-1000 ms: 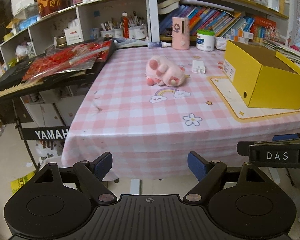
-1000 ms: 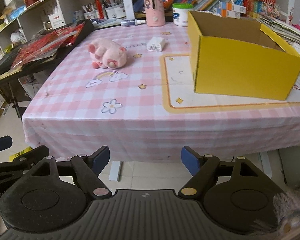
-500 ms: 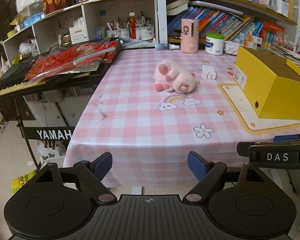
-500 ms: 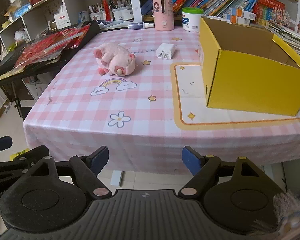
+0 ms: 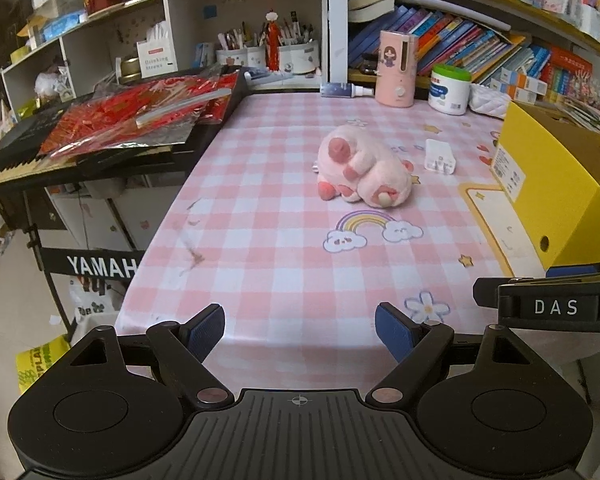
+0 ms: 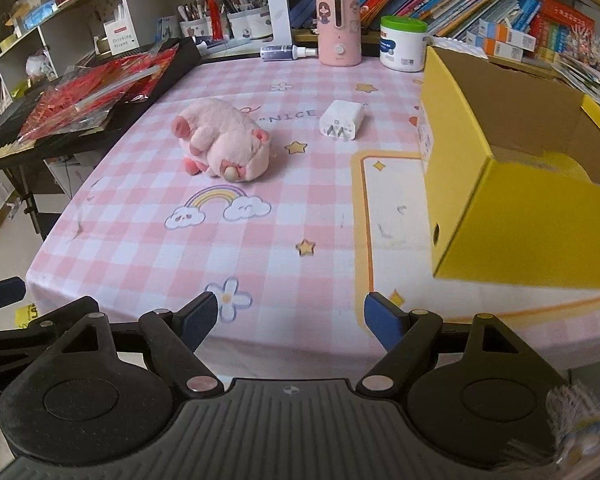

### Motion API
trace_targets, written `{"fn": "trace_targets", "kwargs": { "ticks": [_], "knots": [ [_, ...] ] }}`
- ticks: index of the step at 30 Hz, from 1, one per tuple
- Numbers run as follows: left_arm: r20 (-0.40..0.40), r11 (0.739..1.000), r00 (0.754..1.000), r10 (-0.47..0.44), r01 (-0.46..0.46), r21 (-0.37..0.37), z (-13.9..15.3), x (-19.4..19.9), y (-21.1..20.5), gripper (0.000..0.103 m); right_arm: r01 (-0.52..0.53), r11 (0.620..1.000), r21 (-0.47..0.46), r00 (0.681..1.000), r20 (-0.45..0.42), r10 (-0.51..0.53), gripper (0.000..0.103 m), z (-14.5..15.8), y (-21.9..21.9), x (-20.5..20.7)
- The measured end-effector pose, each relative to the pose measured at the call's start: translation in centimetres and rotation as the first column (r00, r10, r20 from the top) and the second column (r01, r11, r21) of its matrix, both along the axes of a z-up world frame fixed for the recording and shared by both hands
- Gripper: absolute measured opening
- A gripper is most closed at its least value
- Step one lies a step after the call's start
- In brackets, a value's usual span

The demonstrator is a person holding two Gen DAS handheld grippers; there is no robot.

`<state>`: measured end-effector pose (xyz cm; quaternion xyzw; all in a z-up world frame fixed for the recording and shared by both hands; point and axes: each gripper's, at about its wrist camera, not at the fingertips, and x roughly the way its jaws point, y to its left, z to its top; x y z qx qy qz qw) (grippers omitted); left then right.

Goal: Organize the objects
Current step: 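Withdraw both tools from the box toward the pink plush pig, then grasp the pink plush pig with the left gripper while the right grasps the white charger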

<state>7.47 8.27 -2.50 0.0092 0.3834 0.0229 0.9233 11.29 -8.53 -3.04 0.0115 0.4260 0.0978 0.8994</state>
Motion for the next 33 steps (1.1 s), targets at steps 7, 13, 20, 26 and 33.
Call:
{"fn": "trace_targets", "kwargs": {
  "ticks": [7,13,20,26,33],
  "knots": [
    [-0.010,1.000,1.000,0.015,-0.015,-0.008,-0.2,2.6,-0.4,0.085,-0.014,1.000,-0.007,1.000,-0.008,0.014,0.079,-0.1,-0.1,3.1],
    [-0.015,0.999,0.999,0.036,-0.036,-0.004,-0.1,4.4,-0.5,0.085,-0.040,0.999,-0.003,0.999,-0.011,0.040,0.079,-0.1,-0.1,5.5],
    [-0.022,0.999,0.998,0.053,-0.053,0.000,0.0,6.4,-0.7,0.085,-0.059,0.998,0.005,0.998,0.000,0.059,0.079,0.1,0.0,8.0],
    [-0.018,0.998,0.998,0.058,-0.058,0.001,0.1,8.4,-1.0,0.085,-0.060,0.998,0.018,0.998,0.016,0.060,0.079,0.4,-0.1,10.2],
    [0.029,0.999,0.998,0.050,-0.049,-0.022,0.6,10.9,-1.4,0.085,-0.027,0.999,0.021,0.998,0.065,0.025,0.079,1.2,-0.3,13.3]
  ]
}}
